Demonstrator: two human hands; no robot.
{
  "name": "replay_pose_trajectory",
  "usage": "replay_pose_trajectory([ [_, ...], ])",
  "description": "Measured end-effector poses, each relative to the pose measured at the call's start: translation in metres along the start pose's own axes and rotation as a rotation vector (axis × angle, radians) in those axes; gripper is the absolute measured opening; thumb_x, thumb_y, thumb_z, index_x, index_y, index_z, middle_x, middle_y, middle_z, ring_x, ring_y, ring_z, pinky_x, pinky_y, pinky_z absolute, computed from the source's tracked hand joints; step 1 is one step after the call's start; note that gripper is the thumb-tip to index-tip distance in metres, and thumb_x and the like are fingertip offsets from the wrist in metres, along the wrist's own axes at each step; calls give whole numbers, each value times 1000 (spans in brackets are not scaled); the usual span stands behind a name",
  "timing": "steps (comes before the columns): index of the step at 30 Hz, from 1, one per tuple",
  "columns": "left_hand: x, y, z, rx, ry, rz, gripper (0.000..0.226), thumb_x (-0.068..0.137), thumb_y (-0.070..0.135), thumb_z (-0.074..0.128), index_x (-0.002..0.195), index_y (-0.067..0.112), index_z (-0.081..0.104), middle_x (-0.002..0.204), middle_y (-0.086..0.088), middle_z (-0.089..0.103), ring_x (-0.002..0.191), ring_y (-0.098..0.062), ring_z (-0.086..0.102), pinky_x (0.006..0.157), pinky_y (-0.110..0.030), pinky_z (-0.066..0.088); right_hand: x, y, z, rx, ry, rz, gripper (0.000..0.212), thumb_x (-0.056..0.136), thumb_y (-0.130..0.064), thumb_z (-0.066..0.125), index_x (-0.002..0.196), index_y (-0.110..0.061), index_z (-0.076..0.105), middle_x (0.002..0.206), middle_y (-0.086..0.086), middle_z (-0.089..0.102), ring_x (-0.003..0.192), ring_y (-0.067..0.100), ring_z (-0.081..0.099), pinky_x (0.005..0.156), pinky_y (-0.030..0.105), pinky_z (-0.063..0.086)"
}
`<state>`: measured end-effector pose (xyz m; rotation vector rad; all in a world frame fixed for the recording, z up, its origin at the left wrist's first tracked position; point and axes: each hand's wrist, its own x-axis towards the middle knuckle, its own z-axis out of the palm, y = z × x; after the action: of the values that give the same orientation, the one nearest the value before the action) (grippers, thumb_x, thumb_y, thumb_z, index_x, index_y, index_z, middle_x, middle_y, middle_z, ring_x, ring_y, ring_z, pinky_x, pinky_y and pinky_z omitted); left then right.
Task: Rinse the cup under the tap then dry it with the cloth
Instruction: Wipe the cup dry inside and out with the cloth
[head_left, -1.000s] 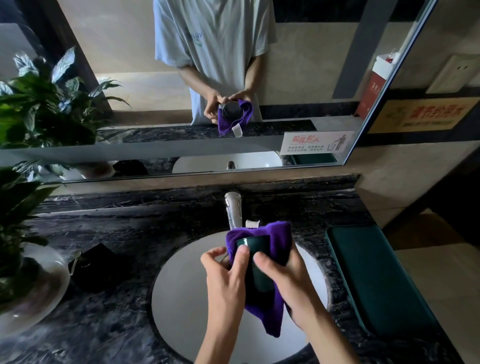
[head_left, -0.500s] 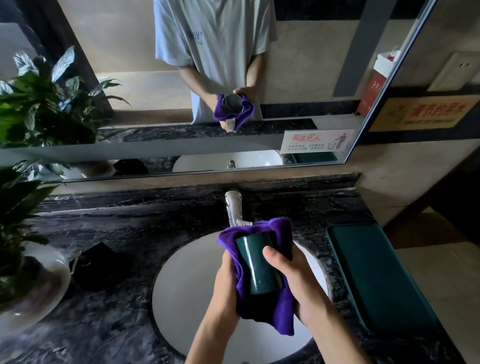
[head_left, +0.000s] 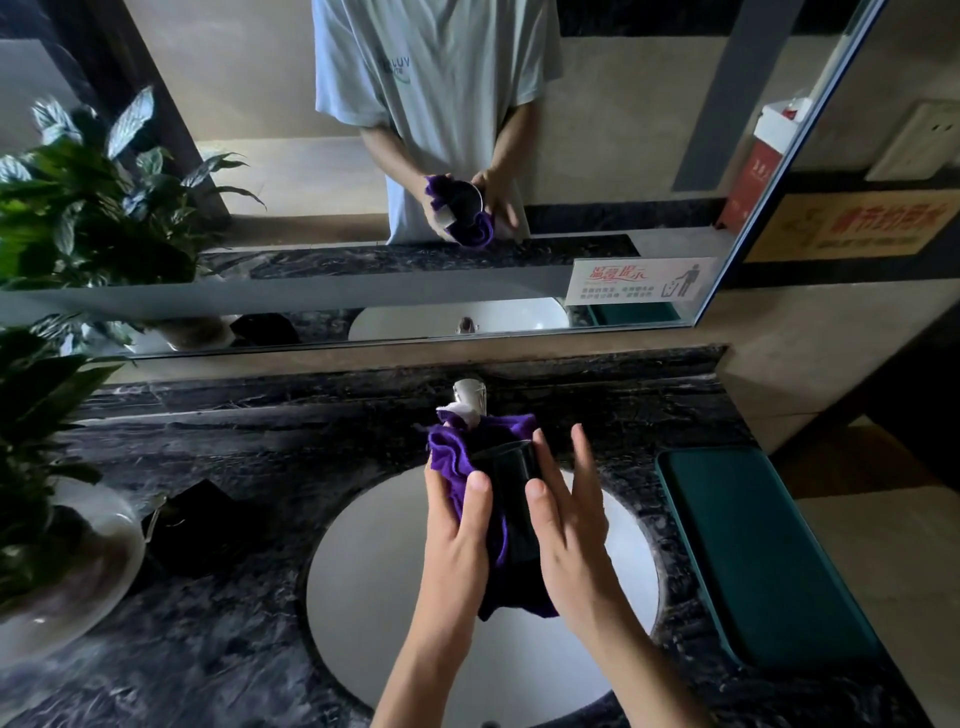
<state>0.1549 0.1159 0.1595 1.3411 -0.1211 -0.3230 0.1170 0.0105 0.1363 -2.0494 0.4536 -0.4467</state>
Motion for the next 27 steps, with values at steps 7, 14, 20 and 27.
replay_pose_trajectory([
  [7,0,-6,6,140,-23,34,46,102,54,35,147,47,29,113,43,66,103,23,59,88,-1,41,-6,-17,7,-70,-34,0,70,90,-80,6,151,-48,10,168,-10,9,156,7,9,127,49,17],
  [14,5,2,-5,96,5,-18,35,110,42,31,142,46,45,117,44,65,113,19,59,89,-4,45,-11,-26,-13,693,-136,201,35,102,-34,55,136,-37,57,144,-16,61,140,1,49,121,31,36],
  [20,-3,3,-10,-93,-1,-233,77,83,80,44,139,31,63,123,1,78,117,-18,72,112,-49,49,-13,-29,-11,553,-165,131,43,101,-34,48,144,-37,51,142,-22,62,135,-2,53,110,23,44],
  [27,-10,1,3,49,-83,-85,51,103,61,36,152,60,24,163,27,34,139,21,36,123,-26,26,-17,-25,13,32,114,31,66,93,-47,51,155,-45,28,151,3,48,139,12,44,115,27,36],
])
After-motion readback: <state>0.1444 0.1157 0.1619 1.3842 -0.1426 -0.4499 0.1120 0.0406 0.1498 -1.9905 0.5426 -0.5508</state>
